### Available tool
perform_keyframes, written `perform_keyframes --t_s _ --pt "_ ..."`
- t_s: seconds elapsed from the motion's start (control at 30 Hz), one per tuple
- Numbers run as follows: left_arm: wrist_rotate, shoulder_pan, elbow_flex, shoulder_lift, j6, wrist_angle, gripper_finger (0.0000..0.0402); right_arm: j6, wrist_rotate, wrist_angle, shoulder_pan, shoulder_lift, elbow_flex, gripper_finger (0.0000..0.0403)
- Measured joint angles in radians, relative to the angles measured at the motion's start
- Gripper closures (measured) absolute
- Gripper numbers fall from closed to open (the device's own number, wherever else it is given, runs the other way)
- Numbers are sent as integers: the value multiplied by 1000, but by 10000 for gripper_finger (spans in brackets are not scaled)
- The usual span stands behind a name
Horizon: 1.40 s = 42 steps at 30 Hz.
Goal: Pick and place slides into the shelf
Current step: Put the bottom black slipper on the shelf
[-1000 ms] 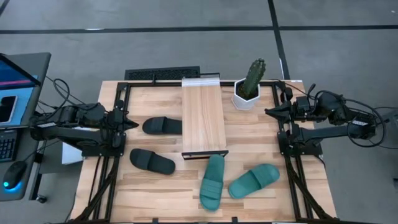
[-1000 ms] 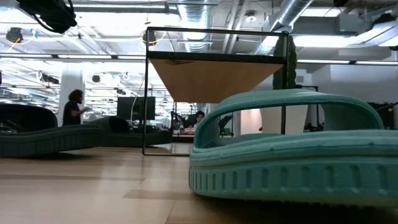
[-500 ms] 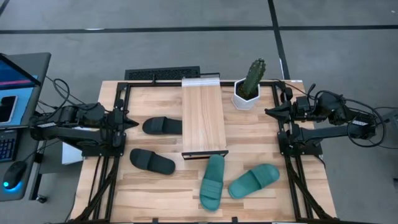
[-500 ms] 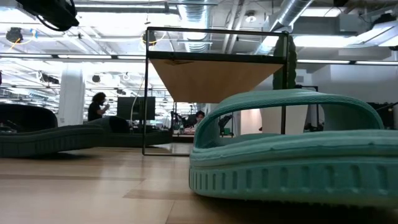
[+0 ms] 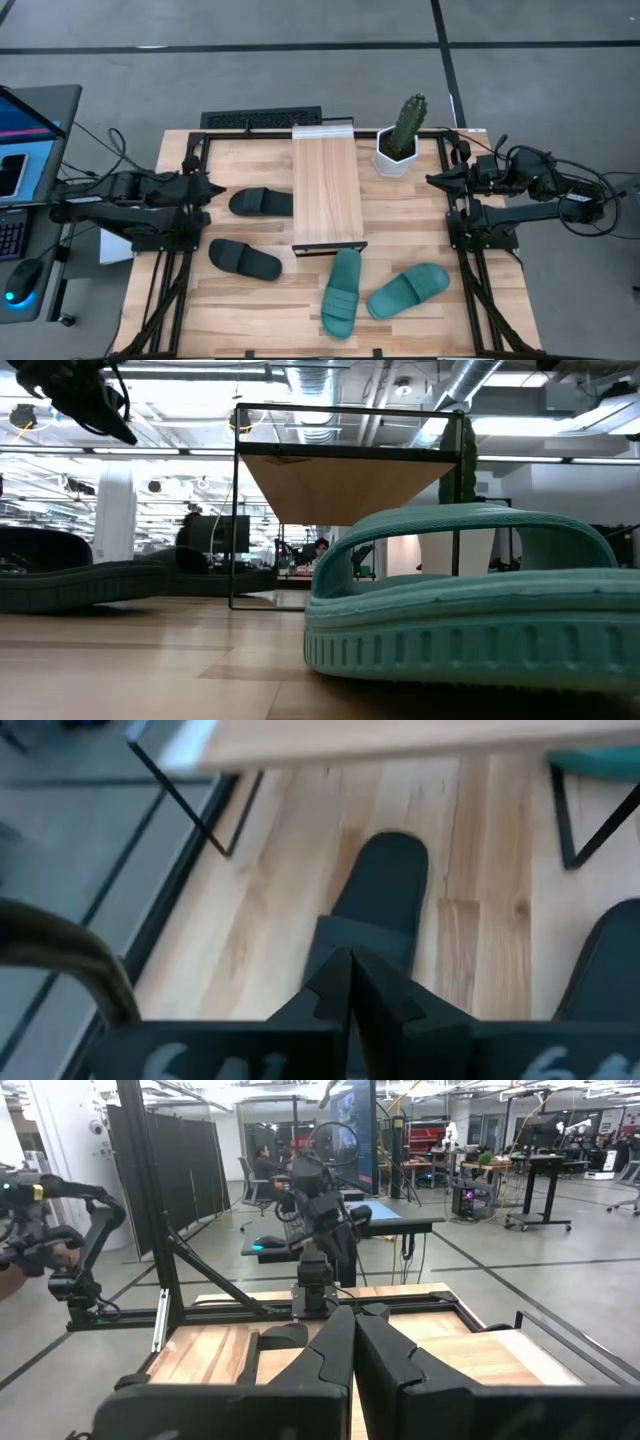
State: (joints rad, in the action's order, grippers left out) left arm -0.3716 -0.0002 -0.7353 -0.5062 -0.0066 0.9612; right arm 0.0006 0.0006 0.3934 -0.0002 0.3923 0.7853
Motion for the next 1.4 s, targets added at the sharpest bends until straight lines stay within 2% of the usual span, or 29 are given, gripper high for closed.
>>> perform_keyframes --t_s 0.1,0.27,0.53,0.67,0.87,1.0,1.17,1.4 --pt "26 0 -8 -79 -35 15 401 0 0 0 0 0 0 403" --pt "127 0 -46 -238 -106 80 401 0 0 0 0 0 0 403" --pt "139 0 -63 -436 -166 144 401 0 0 0 0 0 0 403" --pt "244 0 -63 -505 -267 199 401 0 0 0 0 0 0 403" --pt "373 0 -63 -558 -354 273 401 0 0 3 0 0 0 403" --pt "383 0 -63 -566 -357 327 401 0 0 4 0 0 0 403" --pt "373 -9 -61 -567 -404 309 401 0 0 7 0 0 0 403" --pt "376 -120 11 -568 -530 220 401 0 0 7 0 0 0 403"
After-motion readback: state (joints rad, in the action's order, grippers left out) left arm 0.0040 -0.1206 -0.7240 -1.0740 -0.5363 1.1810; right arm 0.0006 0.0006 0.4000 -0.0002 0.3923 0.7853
